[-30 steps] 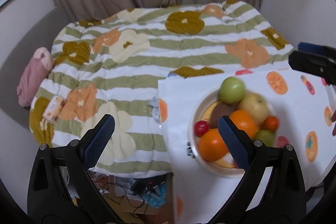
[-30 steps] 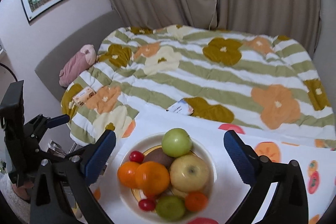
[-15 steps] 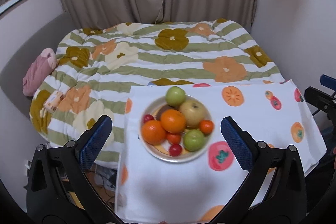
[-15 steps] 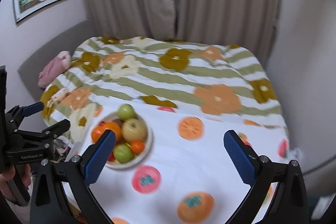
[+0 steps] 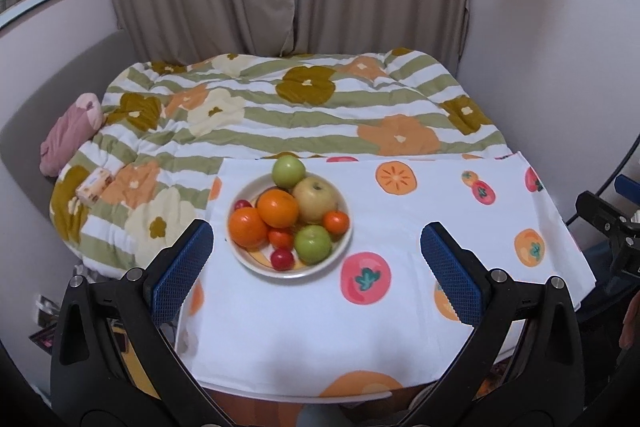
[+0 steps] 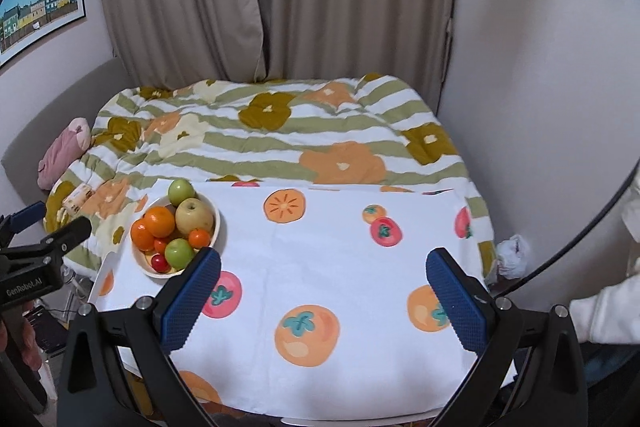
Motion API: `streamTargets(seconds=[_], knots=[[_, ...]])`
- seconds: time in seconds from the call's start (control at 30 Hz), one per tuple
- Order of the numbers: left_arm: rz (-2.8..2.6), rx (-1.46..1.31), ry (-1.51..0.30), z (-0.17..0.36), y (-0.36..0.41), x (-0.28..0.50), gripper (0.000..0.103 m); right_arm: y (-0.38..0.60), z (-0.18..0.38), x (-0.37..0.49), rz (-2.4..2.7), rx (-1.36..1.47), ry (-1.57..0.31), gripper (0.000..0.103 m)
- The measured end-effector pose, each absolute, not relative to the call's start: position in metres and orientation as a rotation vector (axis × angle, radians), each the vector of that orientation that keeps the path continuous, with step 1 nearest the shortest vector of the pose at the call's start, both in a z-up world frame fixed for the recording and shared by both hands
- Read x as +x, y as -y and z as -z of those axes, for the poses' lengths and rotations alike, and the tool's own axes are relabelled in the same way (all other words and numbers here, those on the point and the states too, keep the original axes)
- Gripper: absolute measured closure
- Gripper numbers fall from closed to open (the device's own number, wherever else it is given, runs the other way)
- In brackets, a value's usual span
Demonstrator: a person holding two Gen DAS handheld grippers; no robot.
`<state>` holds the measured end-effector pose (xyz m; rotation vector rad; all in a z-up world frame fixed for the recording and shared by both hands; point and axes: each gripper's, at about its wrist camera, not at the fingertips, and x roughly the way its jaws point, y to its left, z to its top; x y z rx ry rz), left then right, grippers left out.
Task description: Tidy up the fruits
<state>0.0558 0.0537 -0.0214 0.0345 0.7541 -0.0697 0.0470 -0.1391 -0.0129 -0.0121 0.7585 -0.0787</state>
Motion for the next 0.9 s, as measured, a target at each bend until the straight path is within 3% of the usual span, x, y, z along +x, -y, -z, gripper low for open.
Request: streamTargets(seconds=[0.9], knots=[[0.070, 0.087, -0.712, 0.012, -0.042, 0.030, 0.000, 0.148, 0.003, 0.015, 0.111, 0.019, -0.702, 0.000]])
